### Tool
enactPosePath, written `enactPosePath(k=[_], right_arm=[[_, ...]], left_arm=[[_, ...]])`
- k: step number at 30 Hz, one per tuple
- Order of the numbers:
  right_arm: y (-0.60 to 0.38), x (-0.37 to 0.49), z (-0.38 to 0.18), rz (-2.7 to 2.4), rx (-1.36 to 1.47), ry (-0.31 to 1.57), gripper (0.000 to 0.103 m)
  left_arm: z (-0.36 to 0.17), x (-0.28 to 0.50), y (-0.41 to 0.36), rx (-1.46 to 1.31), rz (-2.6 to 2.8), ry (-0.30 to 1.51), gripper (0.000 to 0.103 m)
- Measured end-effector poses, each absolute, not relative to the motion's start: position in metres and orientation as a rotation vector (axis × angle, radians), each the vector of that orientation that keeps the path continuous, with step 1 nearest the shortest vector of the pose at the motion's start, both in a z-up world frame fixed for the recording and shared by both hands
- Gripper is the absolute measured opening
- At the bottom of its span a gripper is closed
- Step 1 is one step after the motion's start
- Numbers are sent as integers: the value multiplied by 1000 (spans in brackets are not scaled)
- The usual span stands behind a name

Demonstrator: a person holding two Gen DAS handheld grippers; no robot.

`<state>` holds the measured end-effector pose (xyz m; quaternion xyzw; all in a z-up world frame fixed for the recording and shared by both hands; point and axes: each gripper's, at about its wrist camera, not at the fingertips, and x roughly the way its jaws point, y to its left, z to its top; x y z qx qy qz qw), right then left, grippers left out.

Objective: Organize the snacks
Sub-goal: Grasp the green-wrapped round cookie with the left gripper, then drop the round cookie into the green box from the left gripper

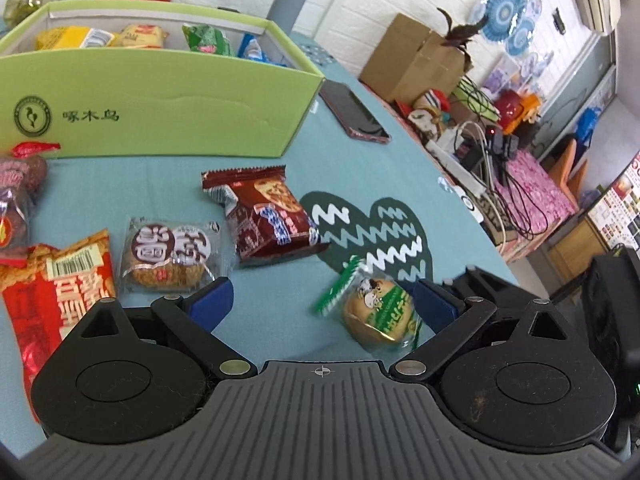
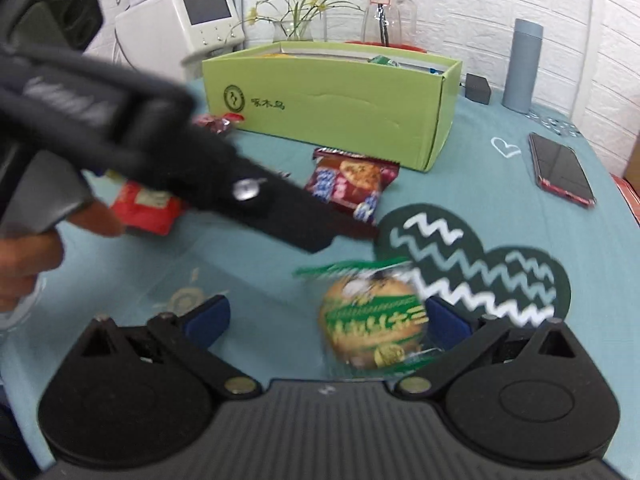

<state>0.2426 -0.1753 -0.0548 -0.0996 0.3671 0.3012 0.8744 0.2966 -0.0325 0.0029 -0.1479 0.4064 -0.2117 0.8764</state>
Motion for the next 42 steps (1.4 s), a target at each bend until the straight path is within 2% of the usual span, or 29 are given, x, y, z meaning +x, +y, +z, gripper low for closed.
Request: enactPosePath(k=[8,16,33,35,36,37,38,40,42], right_arm=[[-148,202,-50,596,-239,740,102],[-164,219,-50,497,2,766,102],[-149,212,-52,442,-155,760,102],[-150,211,-52,439,-150,754,99],[-152,210,-51,438,-147,739,84],[-153,206,-48,440,-132,723,72],[-156,205,-47,433,-108,730,68],[-159,202,-46,415,-96,729,67],[-162,201,-42,412,-70,730,67]], left_arm=[[-2,270,-10,-334,-430,847,86],[1,274,-10,-332,-480,840,86],[-13,272,-49,-154,-520,838,77],[-14,272,-46,-156,-528,830,70],[-15,272,-45,-147,-533,822,57],[-15,271,-45,-138,-543,818,37],[-15,271,-44,-143,-559,818,29],[-18,273,-37,-210,-599,836,14],[-18,273,-31,-252,-604,834,10]])
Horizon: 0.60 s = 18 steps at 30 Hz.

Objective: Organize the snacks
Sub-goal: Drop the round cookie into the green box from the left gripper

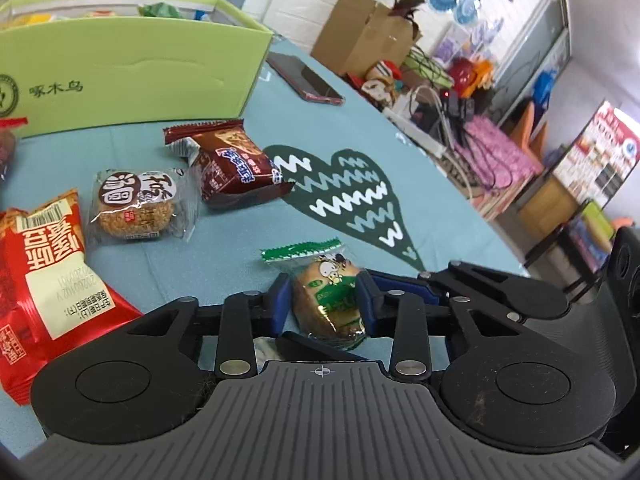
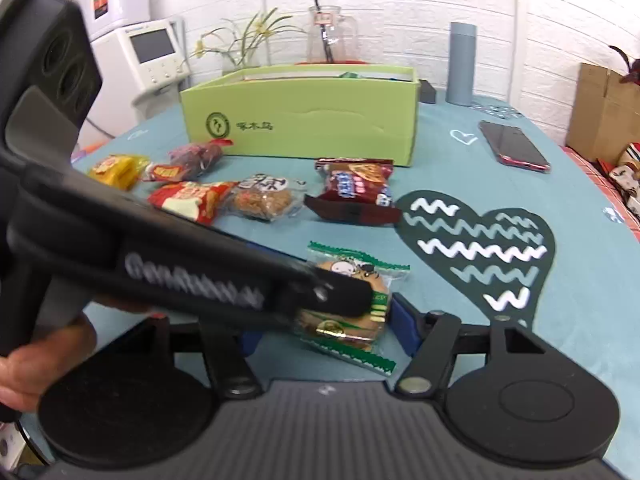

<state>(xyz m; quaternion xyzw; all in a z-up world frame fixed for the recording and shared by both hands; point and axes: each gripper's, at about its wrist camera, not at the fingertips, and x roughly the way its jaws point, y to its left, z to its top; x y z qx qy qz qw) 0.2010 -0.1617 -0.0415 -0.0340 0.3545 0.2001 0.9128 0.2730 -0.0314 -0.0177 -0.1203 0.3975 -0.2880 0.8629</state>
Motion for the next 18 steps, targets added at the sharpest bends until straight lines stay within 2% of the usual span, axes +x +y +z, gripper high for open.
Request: enactPosePath(k=[5,7,13,18], right_arm=[[-152,212,-14,436,-102,646,67],[-142,227,2,460,-130,592,68],[-115,329,40,527,-211,473,69],[-93,429,30,559,-217,542,69]], left_arm=[[12,277,-19,-307,-577,763,10],[34,287,-14,-294,-550,709,14],[90,363,9,-255,-437,592,19],[85,449,30,-247,-348,619,21]])
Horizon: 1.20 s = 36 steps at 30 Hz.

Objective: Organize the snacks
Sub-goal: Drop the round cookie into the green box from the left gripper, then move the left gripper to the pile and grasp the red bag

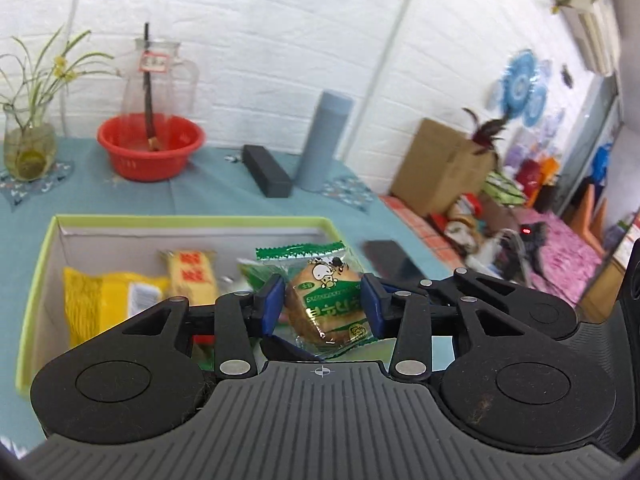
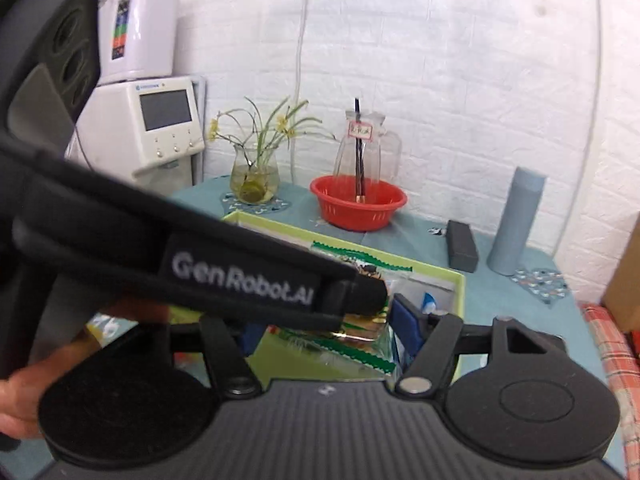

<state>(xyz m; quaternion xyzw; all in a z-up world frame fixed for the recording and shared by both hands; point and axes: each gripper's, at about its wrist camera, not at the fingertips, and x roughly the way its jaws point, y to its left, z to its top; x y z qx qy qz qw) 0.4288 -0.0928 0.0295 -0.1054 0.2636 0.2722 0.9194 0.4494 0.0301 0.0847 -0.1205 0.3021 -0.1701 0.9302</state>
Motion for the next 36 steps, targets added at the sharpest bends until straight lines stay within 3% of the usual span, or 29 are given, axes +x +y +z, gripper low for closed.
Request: enactPosePath(k=[4,6,9,11,12,19,28,32,36], right_arm=[[-73,481,-2,599,-246,667,71],[-72,490,-11,638,-214,699,82],[-72,486,-14,638,-217,677,83],[-73,483,-15,623,-221,669,86],[-74,480,-13,610,-218,658,93],[-123,399,25,589,-62,516,94],[-121,269,-18,656,-39,650,93],[-96,246,-40,681,-93,702,93],[-75,249,-49,732,-122,726,93]], left_arm=[[48,495,47,-258,-318,712,21],[35,500,54,-274,-332,709,22],[33,499,61,-312,-372,697,29],[36,496,62,-318,-368,685,45],[41,491,64,-324,-363,665,53],[72,412,67,-311,-354,520,75],[27,283,67,-295,-206,590,78],[8,255,78,-341,-169,638,76],[-7,255,89,-360,-165,713,67]])
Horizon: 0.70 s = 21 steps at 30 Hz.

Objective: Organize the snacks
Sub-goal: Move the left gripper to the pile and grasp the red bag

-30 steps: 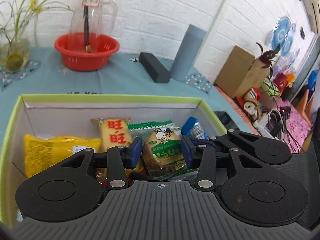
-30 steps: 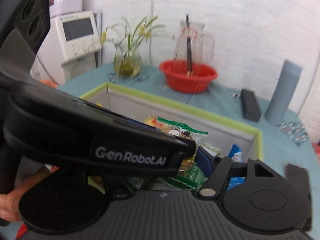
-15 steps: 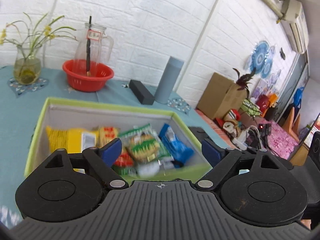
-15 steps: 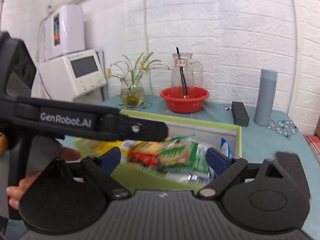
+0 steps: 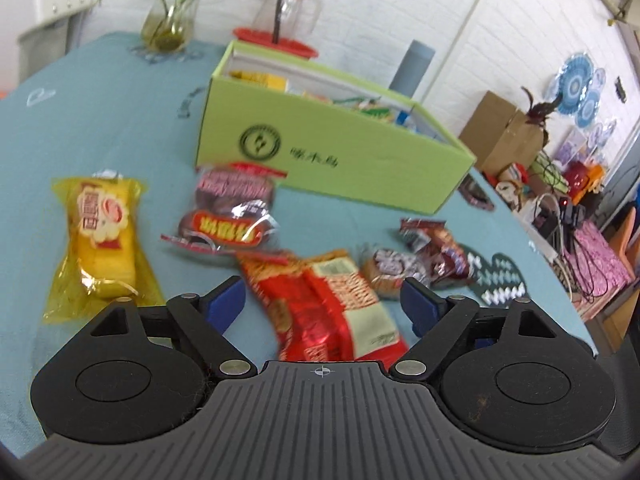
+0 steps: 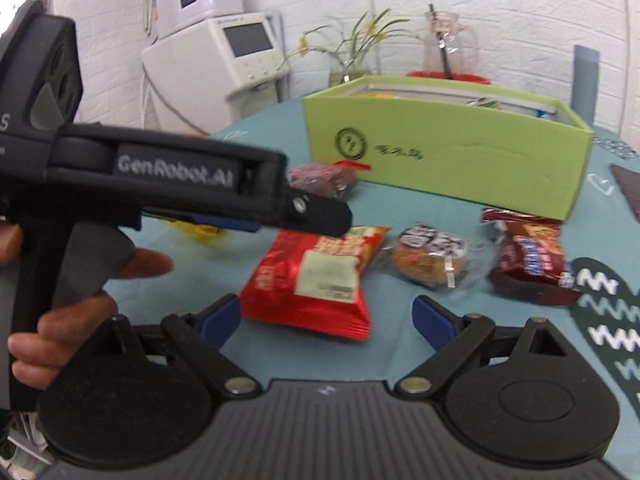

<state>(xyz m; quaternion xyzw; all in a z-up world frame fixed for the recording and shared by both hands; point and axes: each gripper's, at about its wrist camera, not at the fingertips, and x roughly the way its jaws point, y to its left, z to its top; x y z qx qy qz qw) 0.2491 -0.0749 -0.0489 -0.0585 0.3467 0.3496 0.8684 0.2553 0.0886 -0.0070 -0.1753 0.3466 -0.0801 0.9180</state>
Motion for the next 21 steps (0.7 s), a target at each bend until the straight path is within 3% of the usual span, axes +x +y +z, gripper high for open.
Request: enactPosePath(k=[2,4,9,14,21], right_arm=[[-62,255,-52,740,-168,730,93],[-52,258,-55,759,-206,748,93],[-48,243,-52,796,-219,744,93],[-58,211,-48,795,-212,746,94],[-80,193,-43,741,-150,717,93]], left_arm=[[-12,259,93,-384,-186,737,62],[-17,265,95,-420,-223,777,50],[-20,252,95,-422,-251,784,37],[-18,221,80,-378,-260,788,38],[-10,198,69,-354,-277,770,54]])
